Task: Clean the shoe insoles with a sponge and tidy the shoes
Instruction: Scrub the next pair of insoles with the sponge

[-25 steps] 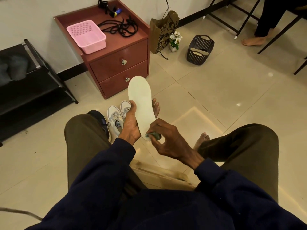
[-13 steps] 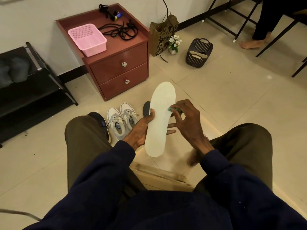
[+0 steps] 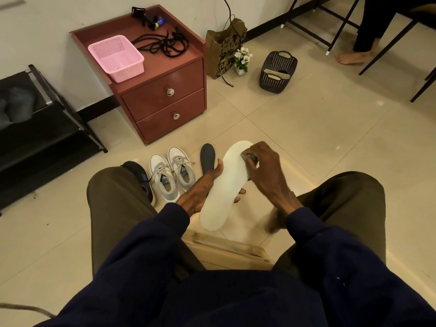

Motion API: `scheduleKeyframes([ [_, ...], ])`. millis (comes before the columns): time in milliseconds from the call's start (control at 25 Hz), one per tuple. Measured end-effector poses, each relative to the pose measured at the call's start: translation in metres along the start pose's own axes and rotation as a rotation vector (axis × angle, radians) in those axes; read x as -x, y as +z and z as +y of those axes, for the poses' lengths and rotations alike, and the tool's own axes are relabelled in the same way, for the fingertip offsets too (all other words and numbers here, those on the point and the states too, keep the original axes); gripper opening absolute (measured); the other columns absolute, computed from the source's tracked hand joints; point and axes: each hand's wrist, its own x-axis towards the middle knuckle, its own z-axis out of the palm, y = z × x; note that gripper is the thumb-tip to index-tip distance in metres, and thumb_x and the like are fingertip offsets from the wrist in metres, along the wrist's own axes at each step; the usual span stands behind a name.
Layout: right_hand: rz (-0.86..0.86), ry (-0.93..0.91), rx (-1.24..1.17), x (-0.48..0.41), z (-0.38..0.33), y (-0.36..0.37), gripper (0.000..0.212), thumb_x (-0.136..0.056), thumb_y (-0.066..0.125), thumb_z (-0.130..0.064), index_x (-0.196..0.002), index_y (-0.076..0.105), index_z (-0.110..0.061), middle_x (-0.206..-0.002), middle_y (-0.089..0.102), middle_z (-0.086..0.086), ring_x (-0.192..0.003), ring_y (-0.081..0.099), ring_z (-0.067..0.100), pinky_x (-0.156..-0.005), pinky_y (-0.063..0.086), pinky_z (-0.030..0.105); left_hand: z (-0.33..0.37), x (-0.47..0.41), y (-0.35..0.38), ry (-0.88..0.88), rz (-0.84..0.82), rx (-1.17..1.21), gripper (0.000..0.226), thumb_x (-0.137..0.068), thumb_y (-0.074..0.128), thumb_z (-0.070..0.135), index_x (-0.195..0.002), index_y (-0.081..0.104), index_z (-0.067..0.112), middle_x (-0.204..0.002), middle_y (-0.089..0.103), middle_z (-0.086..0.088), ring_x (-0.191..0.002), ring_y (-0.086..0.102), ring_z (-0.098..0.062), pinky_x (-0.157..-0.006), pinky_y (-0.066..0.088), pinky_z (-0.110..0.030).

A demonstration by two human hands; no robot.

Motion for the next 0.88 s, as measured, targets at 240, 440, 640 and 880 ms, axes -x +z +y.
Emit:
scheduleKeyframes([
  [240, -0.3, -0.305, -0.029, 0.02, -0.031, 0.017, 0.01, -0.095, 0.066, -0.009, -0.103, 0.073, -0.01, -0.101, 0.062, 0.001, -0.092, 0.058, 0.016, -0.076, 0.047, 0.026, 0.005, -0.007, -0.013, 0.114, 0.18, 0.116, 0.049, -0.105, 0.039, 0.048, -0.125, 0.06, 0.009, -0.094, 0.071, -0.011, -0.075, 0.068, -0.026, -0.069, 0.059, -0.035],
  [440, 0.02, 0.089, 0.013, -0.002, 0.008, 0.002, 0.009, -0.094, 0.067, -0.011, -0.098, 0.074, -0.014, -0.1, 0.065, -0.001, -0.091, 0.059, 0.011, -0.082, 0.052, 0.032, -0.006, -0.004, -0.003, 0.032, -0.01, -0.04, 0.061, -0.102, 0.035, 0.047, -0.131, 0.06, -0.001, -0.107, 0.067, -0.026, -0.083, 0.062, -0.037, -0.073, 0.052, -0.041],
  [640, 0.125, 0.264, -0.056, -0.006, 0.017, -0.002, 0.01, -0.095, 0.064, -0.017, -0.099, 0.073, -0.017, -0.1, 0.065, -0.004, -0.09, 0.059, 0.008, -0.082, 0.053, 0.034, -0.005, -0.002, -0.002, 0.025, -0.09, -0.12, 0.057, -0.103, 0.034, 0.049, -0.125, 0.067, 0.008, -0.109, 0.069, -0.022, -0.088, 0.063, -0.035, -0.076, 0.051, -0.041],
  [880, -0.074, -0.036, -0.194, 0.023, -0.033, 0.023, 0.011, -0.092, 0.069, -0.007, -0.101, 0.074, -0.011, -0.101, 0.066, 0.0, -0.093, 0.061, 0.012, -0.079, 0.052, 0.029, -0.002, -0.008, -0.008, 0.094, 0.107, 0.136, 0.056, -0.105, 0.042, 0.052, -0.128, 0.063, 0.006, -0.107, 0.073, -0.017, -0.087, 0.071, -0.03, -0.08, 0.059, -0.039],
])
